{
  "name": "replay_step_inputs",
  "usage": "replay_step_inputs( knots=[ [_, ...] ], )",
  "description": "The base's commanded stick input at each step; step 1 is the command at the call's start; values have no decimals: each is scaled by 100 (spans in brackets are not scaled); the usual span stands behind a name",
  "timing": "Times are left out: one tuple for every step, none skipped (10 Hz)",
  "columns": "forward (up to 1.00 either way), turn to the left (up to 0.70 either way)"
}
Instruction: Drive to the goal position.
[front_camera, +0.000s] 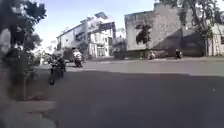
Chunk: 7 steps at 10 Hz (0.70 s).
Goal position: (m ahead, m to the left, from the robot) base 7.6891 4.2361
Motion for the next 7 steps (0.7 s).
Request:
replay_step_inputs(
  knots=[
    [100, 0],
    [100, 0],
    [100, 0],
    [100, 0],
    [100, 21],
    [100, 40],
    [100, 40]
  ],
)
